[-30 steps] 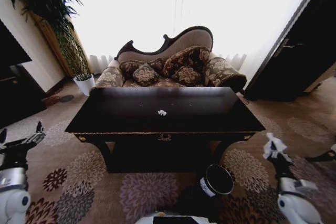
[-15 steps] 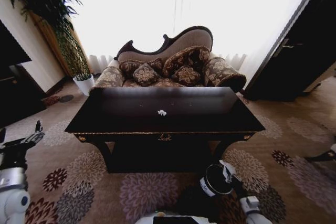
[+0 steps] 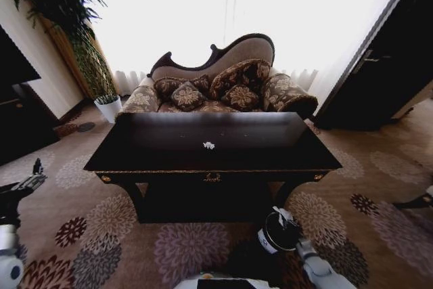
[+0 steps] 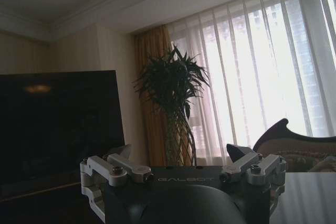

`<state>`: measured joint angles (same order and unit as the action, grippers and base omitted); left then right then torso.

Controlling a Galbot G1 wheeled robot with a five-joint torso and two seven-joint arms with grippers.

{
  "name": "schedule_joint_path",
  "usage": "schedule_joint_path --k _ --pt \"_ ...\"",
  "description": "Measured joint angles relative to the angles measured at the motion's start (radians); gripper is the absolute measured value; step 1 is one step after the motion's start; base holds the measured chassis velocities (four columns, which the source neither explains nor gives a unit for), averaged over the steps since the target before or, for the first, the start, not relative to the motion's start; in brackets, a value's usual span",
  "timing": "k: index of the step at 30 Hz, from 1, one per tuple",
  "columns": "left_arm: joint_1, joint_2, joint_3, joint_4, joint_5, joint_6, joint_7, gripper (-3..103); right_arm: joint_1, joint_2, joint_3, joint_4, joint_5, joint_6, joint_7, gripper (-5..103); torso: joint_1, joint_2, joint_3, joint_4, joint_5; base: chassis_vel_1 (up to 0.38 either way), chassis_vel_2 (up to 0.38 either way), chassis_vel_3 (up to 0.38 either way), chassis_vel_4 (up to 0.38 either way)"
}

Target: Move to the front of the table and place the trash on the table into the trash bin.

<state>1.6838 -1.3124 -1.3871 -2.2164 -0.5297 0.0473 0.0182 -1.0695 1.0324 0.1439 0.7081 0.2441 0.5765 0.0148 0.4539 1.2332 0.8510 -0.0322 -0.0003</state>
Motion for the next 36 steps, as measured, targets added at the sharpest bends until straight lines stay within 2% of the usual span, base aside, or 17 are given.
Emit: schedule_joint_path --k 3,10,17,21,25,26,28,30,34,35,36 --pt "0.027 -0.003 -0.030 -0.022 -0.009 0.000 0.000 100 0.053 0.011 -0.048 -0.081 -0.066 -0.017 0.020 0 0.000 0.000 0.000 0.0001 0.0003 0.000 0.000 0.000 0.000" --pt "0.037 -0.010 -0.049 -0.033 -0.015 0.000 -0.001 100 0.075 0.015 -0.100 -0.167 -0.098 -0.047 0.043 0 0.000 0.000 0.000 -0.0002 0.0002 0.000 0.000 0.000 0.000" --pt "0.051 -0.038 -0.047 -0.064 -0.015 0.000 -0.001 100 0.083 0.033 -0.172 -0.198 0.066 -0.108 0.068 0 0.000 0.000 0.000 -0.0003 0.0002 0.000 0.000 0.000 0.000" --pt "0.058 -0.038 -0.056 -0.072 -0.016 0.000 -0.001 100 0.090 0.039 -0.180 -0.206 0.069 -0.116 0.075 -2 0.000 0.000 0.000 -0.0002 0.0001 0.000 0.000 0.000 0.000" --pt "0.060 -0.031 -0.060 -0.072 -0.018 0.000 -0.002 100 0.090 0.037 -0.174 -0.210 0.066 -0.120 0.079 19 0.000 0.000 0.000 -0.0003 0.0000 0.000 0.000 0.000 0.000" --pt "0.060 -0.031 -0.060 -0.072 -0.018 0.000 -0.002 100 0.090 0.037 -0.174 -0.210 0.066 -0.120 0.079 19 0.000 0.000 0.000 -0.0003 0.0000 0.000 0.000 0.000 0.000" --pt "0.060 -0.033 -0.055 -0.072 -0.018 0.000 -0.002 100 0.087 0.034 -0.169 -0.205 0.066 -0.121 0.079 30 0.000 0.000 0.000 -0.0004 0.0000 0.000 0.000 0.000 0.000" --pt "0.059 -0.035 -0.054 -0.072 -0.017 0.000 -0.002 100 0.087 0.033 -0.168 -0.202 0.066 -0.121 0.080 30 0.000 0.000 0.000 -0.0003 0.0000 0.000 0.000 0.000 0.000" --pt "0.059 -0.044 -0.051 -0.078 -0.016 0.000 -0.002 100 0.078 0.022 -0.167 -0.174 0.070 -0.121 0.079 51 0.000 0.000 0.000 -0.0001 -0.0001 0.000 0.000 0.000 0.000" --pt "0.059 -0.044 -0.051 -0.078 -0.016 0.000 -0.002 100 0.078 0.022 -0.167 -0.174 0.070 -0.121 0.079 51 0.000 0.000 0.000 -0.0001 -0.0001 0.000 0.000 0.000 0.000" --pt "0.060 -0.044 -0.051 -0.079 -0.016 0.000 -0.002 100 0.069 0.019 -0.164 -0.156 0.071 -0.121 0.078 57 0.000 0.000 0.000 -0.0002 0.0000 0.000 0.000 0.000 0.000"
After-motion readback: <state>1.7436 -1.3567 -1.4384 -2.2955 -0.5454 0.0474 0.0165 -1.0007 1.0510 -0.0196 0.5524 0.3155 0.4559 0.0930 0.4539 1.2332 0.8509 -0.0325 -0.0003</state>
